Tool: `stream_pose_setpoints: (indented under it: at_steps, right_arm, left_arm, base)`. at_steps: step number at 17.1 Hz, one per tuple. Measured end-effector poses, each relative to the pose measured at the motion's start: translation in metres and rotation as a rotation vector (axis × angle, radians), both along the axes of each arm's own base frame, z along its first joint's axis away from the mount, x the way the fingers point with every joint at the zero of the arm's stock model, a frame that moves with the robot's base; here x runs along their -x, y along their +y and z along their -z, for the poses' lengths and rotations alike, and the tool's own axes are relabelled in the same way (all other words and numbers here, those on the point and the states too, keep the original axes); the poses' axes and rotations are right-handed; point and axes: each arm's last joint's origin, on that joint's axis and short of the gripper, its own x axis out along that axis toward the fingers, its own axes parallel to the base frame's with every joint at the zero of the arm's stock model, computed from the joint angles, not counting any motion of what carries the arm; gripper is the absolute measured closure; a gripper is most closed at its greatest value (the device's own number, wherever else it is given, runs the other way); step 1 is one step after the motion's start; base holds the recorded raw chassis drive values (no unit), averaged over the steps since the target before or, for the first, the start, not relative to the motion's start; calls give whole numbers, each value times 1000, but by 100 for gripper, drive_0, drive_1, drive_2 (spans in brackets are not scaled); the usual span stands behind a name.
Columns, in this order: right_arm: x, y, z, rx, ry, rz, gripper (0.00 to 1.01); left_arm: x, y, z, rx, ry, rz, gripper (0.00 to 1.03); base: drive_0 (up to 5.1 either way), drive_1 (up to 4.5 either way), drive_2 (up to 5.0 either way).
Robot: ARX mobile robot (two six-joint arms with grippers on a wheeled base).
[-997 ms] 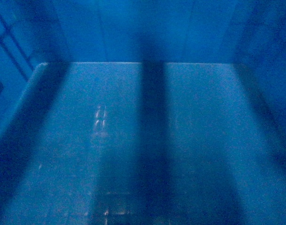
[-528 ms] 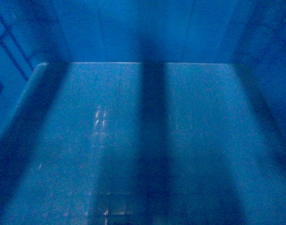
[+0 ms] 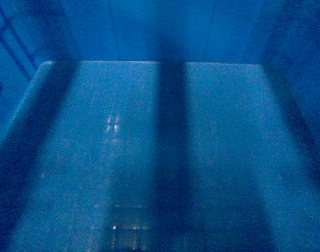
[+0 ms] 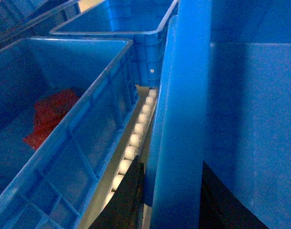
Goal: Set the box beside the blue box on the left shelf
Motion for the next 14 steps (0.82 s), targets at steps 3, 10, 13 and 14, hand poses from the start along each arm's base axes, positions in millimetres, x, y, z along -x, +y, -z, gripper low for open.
stream_pose_setpoints:
  at_steps: [3, 10, 13, 14]
  right_arm:
    - [2, 2, -9, 24, 100, -16, 79]
    - [-24, -7, 43, -58, 342, -23, 79]
    - [-29, -5, 43, -56, 358, -27, 75]
    - [-29, -6, 43, -51, 355, -11, 65]
  left_arm:
    - [-4, 2, -8, 47, 166, -3, 83]
    - [-34, 5, 45, 116, 416, -31, 83]
    - [-40, 7, 53, 128, 442, -54, 80]
    - [-42, 8, 52, 117, 427, -65, 69]
  base:
    - [0, 0, 0]
    - [0, 0, 0]
    - [0, 0, 0]
    - [0, 0, 0]
